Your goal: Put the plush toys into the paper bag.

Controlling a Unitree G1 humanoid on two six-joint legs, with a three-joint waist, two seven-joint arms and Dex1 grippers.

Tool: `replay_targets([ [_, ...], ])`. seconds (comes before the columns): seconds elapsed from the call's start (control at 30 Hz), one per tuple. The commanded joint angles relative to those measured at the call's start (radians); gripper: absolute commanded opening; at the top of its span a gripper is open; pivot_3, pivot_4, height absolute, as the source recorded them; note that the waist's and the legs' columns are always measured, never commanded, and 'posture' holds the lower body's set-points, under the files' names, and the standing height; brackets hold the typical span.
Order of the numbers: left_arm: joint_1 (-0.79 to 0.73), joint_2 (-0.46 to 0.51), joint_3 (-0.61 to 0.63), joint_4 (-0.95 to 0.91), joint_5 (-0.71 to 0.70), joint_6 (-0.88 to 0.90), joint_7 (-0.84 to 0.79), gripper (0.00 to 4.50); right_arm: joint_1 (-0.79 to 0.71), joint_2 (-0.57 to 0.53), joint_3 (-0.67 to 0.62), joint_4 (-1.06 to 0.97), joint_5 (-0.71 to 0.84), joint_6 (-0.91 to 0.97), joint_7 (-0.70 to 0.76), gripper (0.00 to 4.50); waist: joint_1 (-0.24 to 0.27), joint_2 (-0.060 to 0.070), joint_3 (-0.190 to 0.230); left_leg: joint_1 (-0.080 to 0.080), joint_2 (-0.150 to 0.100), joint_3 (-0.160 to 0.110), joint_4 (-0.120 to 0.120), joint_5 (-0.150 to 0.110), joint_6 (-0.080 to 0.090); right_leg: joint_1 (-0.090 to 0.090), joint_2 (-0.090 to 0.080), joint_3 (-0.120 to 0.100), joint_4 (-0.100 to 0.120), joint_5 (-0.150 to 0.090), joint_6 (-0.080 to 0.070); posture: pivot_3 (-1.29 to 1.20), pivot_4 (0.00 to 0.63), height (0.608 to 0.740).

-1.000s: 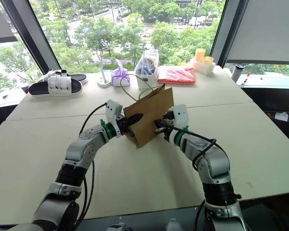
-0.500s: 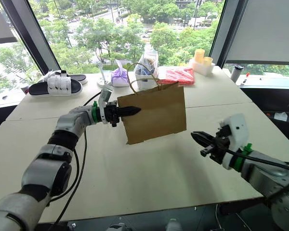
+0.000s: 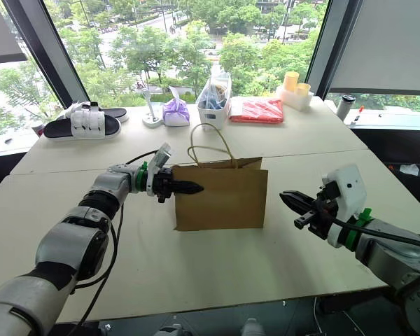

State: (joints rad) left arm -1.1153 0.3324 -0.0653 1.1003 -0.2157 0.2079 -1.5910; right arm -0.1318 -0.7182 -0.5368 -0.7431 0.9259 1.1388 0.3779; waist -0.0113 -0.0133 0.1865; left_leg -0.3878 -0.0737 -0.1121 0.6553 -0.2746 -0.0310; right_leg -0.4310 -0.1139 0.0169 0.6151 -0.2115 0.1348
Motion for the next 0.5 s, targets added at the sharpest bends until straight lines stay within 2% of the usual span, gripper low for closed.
replay_targets([
  [0.03,-0.013,0.029,0.014,-0.016,0.020,-0.045,0.009,2.94,-0.019,-0.015,0.020,0.002,0.004,-0.040,-0.002,0.26,0.000,0.000,0.000,0.000,0.000,0.000,0.000,0.000,0.000,0.000,0.000,0.000,0.000,0.000,0.000,0.00,0.150,0.740],
  [0.13,0.006,0.058,0.026,-0.047,0.022,-0.058,0.025,4.38,-0.017,-0.027,0.053,0.008,-0.009,-0.059,0.002,0.26,0.000,0.000,0.000,0.000,0.000,0.000,0.000,0.000,0.000,0.000,0.000,0.000,0.000,0.000,0.000,0.00,0.150,0.740],
  [0.33,0.089,0.141,0.054,-0.210,0.001,-0.024,0.083,4.48,0.001,-0.073,0.102,0.021,-0.044,-0.101,0.039,0.26,-0.001,0.000,0.000,0.000,0.000,0.000,0.000,0.000,0.000,0.000,0.000,0.000,0.000,0.000,0.000,0.00,0.150,0.740],
  [0.5,0.312,0.239,0.149,-0.749,-0.127,0.244,0.222,4.48,0.032,-0.132,0.109,0.042,-0.069,-0.142,0.110,0.26,-0.002,0.000,0.000,-0.001,0.001,-0.001,0.002,-0.001,0.002,0.000,0.000,0.000,0.000,0.000,0.000,0.00,0.150,0.740],
])
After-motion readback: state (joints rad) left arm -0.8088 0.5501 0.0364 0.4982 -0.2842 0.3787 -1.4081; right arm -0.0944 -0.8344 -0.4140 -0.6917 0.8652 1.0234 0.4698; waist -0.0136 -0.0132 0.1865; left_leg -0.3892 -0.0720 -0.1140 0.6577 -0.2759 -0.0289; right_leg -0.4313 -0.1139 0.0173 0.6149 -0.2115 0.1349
